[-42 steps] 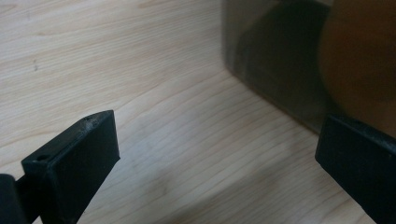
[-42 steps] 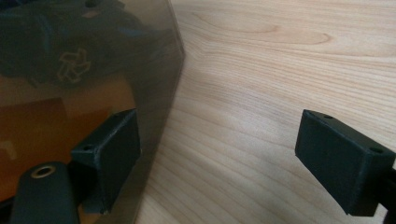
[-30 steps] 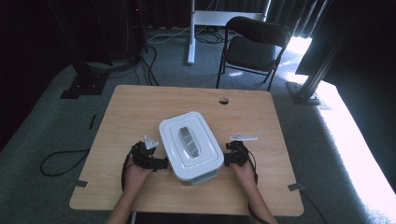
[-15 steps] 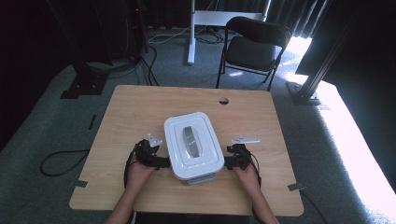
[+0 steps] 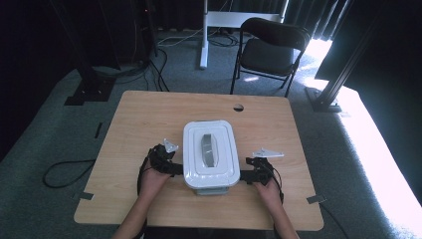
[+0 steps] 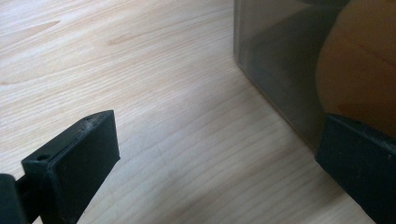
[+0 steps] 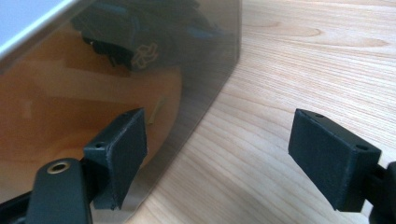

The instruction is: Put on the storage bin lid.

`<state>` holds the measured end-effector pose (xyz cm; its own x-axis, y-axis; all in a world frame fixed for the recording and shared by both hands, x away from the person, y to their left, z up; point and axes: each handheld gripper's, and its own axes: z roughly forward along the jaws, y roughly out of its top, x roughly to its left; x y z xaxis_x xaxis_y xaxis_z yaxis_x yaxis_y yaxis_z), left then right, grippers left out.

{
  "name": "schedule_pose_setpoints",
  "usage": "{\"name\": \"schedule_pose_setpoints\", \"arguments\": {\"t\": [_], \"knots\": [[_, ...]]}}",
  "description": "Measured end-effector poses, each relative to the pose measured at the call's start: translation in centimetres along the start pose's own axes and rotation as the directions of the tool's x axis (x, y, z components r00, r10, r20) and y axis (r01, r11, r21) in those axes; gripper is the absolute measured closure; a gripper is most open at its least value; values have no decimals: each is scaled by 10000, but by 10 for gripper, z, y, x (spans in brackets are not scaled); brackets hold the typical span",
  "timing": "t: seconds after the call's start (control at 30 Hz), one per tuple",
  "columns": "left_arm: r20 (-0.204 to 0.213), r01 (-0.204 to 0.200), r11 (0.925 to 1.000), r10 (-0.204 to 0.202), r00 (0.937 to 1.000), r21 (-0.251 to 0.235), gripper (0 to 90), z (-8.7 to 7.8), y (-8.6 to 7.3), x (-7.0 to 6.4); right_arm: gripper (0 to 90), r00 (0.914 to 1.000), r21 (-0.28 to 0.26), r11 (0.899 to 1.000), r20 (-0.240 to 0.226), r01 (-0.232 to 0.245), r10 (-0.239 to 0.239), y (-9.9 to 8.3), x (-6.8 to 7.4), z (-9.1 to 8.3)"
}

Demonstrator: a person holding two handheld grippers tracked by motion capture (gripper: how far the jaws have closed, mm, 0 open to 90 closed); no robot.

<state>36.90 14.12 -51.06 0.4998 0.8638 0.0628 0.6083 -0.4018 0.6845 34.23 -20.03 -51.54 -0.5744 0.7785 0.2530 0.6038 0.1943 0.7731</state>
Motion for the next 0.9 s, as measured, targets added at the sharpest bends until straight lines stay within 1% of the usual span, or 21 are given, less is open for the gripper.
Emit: {"name": "schedule_pose_setpoints", "arguments": {"t": [0.07,0.1,0.13,0.17,0.2,0.23,0.27,0.3,0.37,0.4,0.43,0.47,0.5,0.53,0.57,0.6,0.63,0.73,0.77,0.83,0.9], "knots": [[-65,-79,10000,79,9999,-44,1,2,2,0,186,10000,-103,9999,-59,-33,32,-1,0,-3],[-148,-127,9999,126,9998,-55,1,2,2,-1,162,10000,-168,9999,-51,4,-4,-2,0,-4],[-148,-127,9999,126,9998,-55,1,2,2,-1,130,10000,-131,9999,47,64,-64,-3,0,-5],[-146,-137,9999,136,9998,-74,1,2,2,0,130,10000,-131,9999,47,64,-64,-3,0,-5],[-18,-17,9998,17,10000,-182,1,2,0,2,134,9999,10,9999,27,149,-149,-3,0,-5],[-18,-17,9998,17,10000,-182,1,2,0,2,134,9997,54,9998,158,204,-204,-4,0,-5],[-32,20,9998,-21,10000,-181,0,2,-2,3,134,9983,86,9995,512,289,-293,-4,0,-5],[21,89,9998,-89,10000,-198,1,2,-6,5,134,9970,63,9995,697,324,-328,-5,-1,-5],[47,131,9996,-130,9999,-233,1,1,-8,7,134,9975,-32,9998,674,217,-214,-6,-2,-6],[38,161,9996,-160,9999,-216,1,0,-10,8,134,9978,-60,10000,661,41,-37,-6,-4,-6],[57,184,9995,-183,9998,-260,1,-1,-11,9,134,9972,-107,9999,742,-25,33,-7,-6,-6],[128,303,9984,-297,9995,-479,1,-4,-15,13,134,9970,-182,9997,756,-170,184,-7,-10,-6],[128,303,9984,-297,9995,-479,1,-4,-15,13,134,9970,-182,9997,756,-170,184,-7,-10,-6],[188,342,9978,-331,9993,-570,1,-7,-17,15,134,9956,-158,9997,908,-198,211,-6,-11,-6],[164,352,9972,-342,9993,-653,1,-9,-20,17,134,9934,-324,9992,1120,-223,258,-5,-13,-7],[164,352,9972,-342,9993,-653,1,-9,-20,17,134,9934,-324,9992,1120,-223,258,-5,-13,-7],[99,260,9971,-253,9996,-719,1,-12,-22,19,135,9931,-416,9985,1105,-360,404,-3,-15,-7],[79,276,9968,-271,9996,-745,1,-13,-23,20,134,9930,-491,9983,1131,-298,352,-2,-16,-7],[32,292,9966,-290,9996,-772,1,-14,-26,23,134,9927,-408,9989,1180,-220,267,-2,-15,-5],[66,296,9964,-292,9996,-792,1,-16,-28,24,134,9931,-367,9991,1148,-198,239,-2,-15,-5],[-16,303,9965,-305,9995,-774,1,-16,-30,25,134,9925,-326,9993,1199,-182,220,-3,-15,-5]]}}
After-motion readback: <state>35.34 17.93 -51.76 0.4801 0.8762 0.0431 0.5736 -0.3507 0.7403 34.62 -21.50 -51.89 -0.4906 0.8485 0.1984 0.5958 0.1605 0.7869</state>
